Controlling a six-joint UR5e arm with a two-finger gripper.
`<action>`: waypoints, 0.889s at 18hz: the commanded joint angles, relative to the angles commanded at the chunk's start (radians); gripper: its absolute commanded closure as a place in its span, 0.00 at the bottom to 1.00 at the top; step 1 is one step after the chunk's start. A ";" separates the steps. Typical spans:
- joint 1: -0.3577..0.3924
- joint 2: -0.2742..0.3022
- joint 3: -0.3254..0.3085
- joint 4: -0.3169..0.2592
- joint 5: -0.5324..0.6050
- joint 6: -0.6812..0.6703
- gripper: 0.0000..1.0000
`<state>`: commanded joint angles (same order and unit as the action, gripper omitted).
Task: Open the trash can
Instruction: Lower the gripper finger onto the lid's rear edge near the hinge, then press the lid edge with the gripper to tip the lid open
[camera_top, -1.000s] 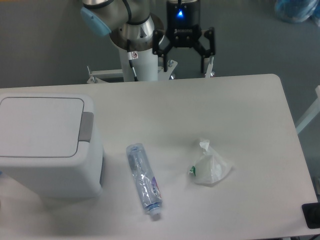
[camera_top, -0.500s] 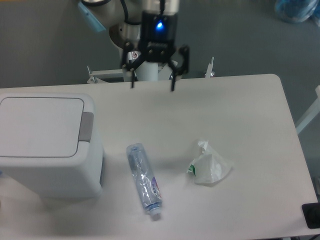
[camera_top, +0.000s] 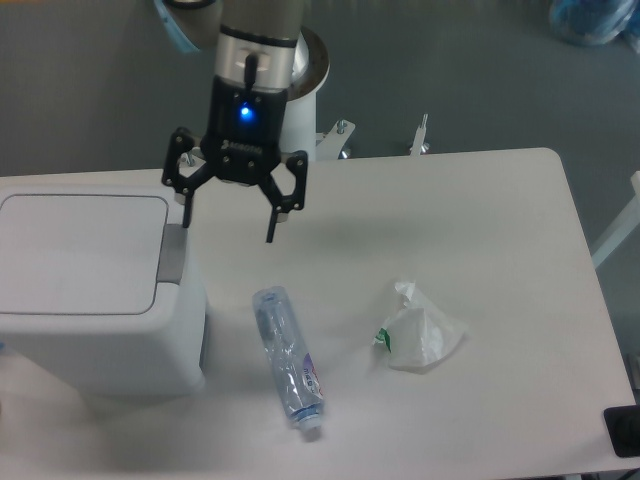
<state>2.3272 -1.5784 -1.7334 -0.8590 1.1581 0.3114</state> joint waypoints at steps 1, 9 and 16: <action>-0.006 -0.008 -0.002 0.002 0.003 0.000 0.00; -0.017 -0.018 -0.003 0.002 0.028 0.005 0.00; -0.017 -0.020 -0.009 0.002 0.029 0.005 0.00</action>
<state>2.3102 -1.5984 -1.7426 -0.8575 1.1873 0.3160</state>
